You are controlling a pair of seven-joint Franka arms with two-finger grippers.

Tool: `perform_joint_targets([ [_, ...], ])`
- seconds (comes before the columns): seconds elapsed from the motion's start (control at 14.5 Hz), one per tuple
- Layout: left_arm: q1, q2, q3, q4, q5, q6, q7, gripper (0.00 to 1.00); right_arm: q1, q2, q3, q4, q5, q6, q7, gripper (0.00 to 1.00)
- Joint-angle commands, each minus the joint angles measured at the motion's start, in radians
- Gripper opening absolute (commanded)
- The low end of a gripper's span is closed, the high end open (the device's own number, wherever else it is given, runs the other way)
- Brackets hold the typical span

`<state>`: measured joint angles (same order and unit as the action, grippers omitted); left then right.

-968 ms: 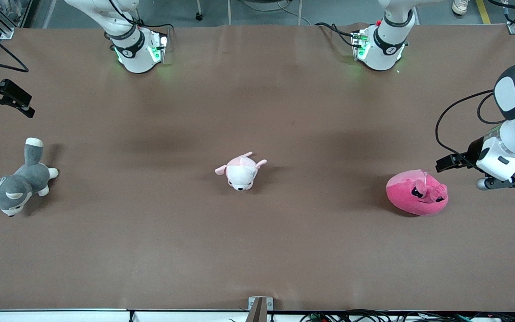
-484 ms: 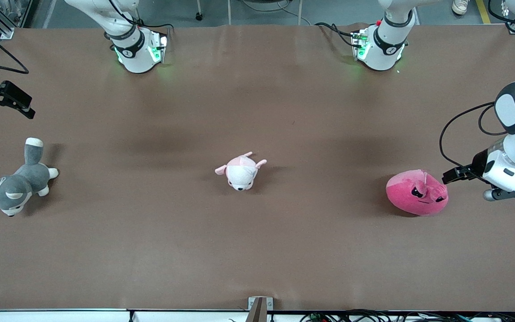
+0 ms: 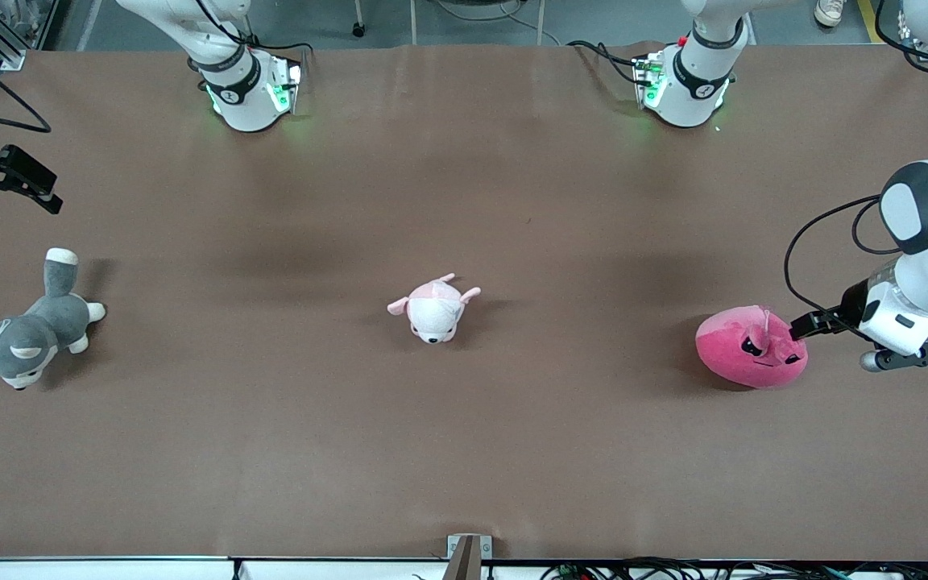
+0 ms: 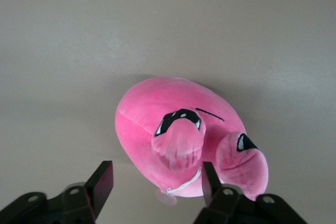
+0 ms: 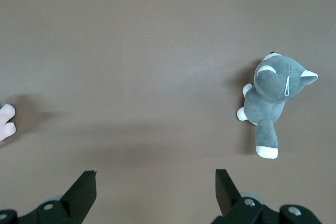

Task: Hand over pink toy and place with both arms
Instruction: 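Lower the left gripper down onto the large pink plush toy, then close the left gripper on the pink plush's ear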

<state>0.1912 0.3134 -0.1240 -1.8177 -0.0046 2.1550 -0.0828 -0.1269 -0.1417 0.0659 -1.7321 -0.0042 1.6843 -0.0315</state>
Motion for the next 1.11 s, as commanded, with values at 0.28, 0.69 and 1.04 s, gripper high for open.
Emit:
perform_joint_targets([
  [0.28,-0.010,0.033,-0.006,0.021,-0.015,0.036,-0.006,0.69,0.007,0.017,-0.001,0.026,-0.005,-0.003,0.012,1.00],
  [0.69,-0.012,0.044,-0.008,0.023,-0.014,0.051,0.002,0.52,0.006,0.017,-0.001,0.034,-0.005,-0.009,0.007,1.00],
  [1.04,-0.012,0.046,-0.022,0.029,-0.014,0.051,0.000,0.07,0.007,0.019,-0.001,0.034,-0.005,-0.011,0.004,1.00],
])
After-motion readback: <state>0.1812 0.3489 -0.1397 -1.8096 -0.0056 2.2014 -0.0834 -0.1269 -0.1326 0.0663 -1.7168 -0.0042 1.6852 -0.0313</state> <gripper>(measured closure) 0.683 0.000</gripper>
